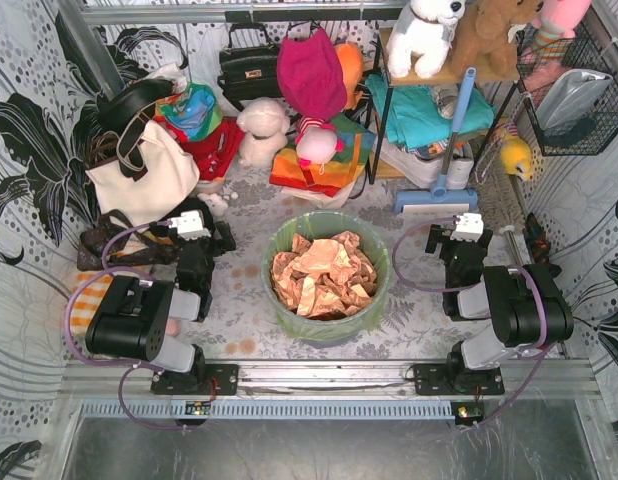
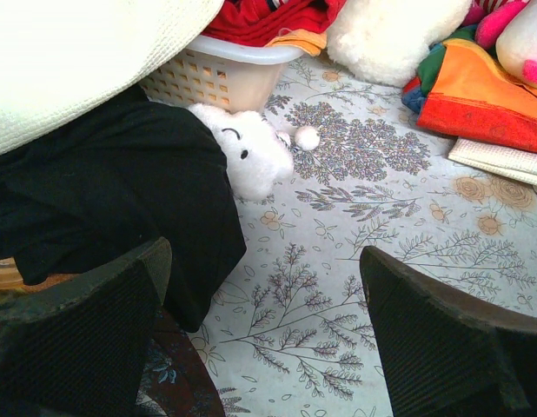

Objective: Tie the trash bag

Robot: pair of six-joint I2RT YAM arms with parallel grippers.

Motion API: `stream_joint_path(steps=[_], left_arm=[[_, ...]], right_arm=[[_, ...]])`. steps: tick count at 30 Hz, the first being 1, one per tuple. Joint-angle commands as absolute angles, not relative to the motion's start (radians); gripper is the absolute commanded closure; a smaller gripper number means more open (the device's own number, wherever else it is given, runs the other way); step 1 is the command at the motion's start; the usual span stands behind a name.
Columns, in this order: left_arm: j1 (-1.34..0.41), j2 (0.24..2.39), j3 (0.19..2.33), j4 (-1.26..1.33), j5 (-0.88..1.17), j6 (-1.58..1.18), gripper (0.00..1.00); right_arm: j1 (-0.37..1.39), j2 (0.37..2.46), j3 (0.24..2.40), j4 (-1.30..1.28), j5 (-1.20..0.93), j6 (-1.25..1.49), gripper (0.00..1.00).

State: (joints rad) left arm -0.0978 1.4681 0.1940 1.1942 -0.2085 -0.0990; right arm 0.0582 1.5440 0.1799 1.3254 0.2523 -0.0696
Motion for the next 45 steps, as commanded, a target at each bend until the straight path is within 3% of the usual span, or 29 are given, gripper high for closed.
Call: stream_joint_path(steps=[1,45], left_arm=[[-0.091,1.468,0.206,1.224,-0.207,-0.085,0.02],[-0.077,1.452,0.223,1.185,-0.21,-0.087,0.02]], right_arm=[[0.064,1.546,0.177,1.363,0.241,-0.068,0.03],[0.035,1.508,0.17,1.325,0.253,-0.025,0.03]])
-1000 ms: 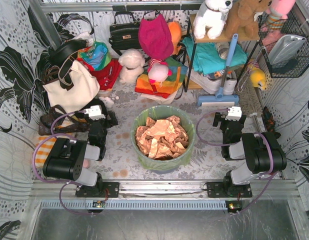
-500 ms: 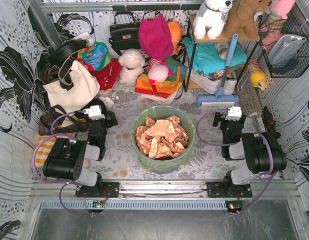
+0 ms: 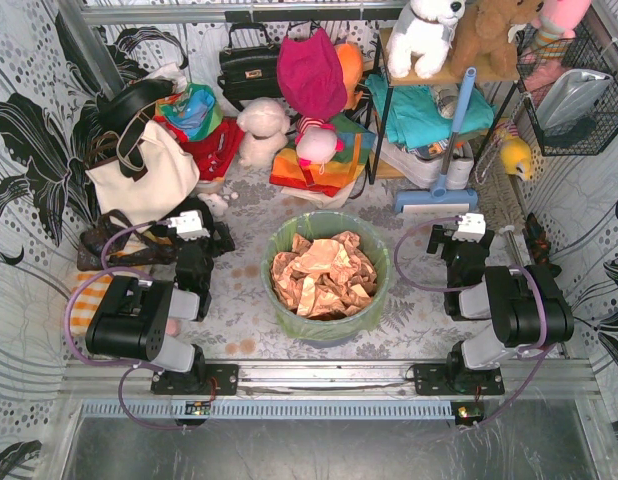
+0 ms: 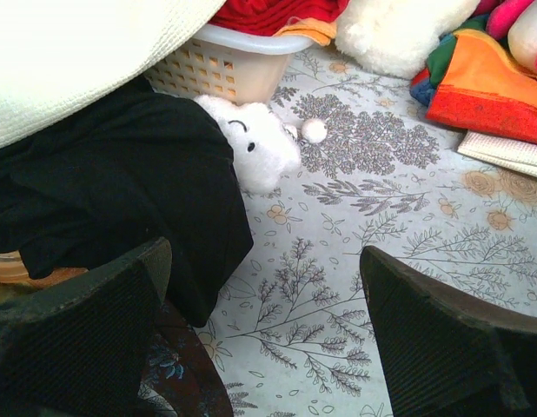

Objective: Tie the trash bag

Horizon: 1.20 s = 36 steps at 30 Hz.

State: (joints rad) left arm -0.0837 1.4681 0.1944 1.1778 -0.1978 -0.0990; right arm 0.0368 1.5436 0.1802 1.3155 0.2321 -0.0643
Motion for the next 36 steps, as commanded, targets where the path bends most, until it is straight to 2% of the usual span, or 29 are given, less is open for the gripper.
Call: stream_joint_path(steps=[1,7,14,19,28,36], left_arm=[[-0.079,1.434,0.234,1.15,-0.218,-0.088,0.02],[-0.119,1.311,0.327,0.88,-0.278,-0.083,0.02],[-0.16,1.188,0.417,0.567,-0.307,-0.229,0.02],[-0.194,1.079,0.479,0.309,-0.327,-0.323,0.02],[-0.195,0.932,0.528,-0.051,-0.169,-0.55,0.02],[-0.194,0.894,0.536,-0.26,-0.016,-0.647,0.02]], right_arm=[[0.035,1.508,0.162,1.354,0.248,-0.032,0.03],[0.037,1.445,0.155,1.311,0.22,-0.053,0.03],[0.037,1.258,0.276,0.881,0.32,-0.022,0.03],[0.037,1.133,0.34,0.613,0.296,0.061,0.03],[0.037,0.948,0.459,0.15,0.04,0.255,0.03],[0.037,0.75,0.483,-0.128,-0.065,0.322,0.02]])
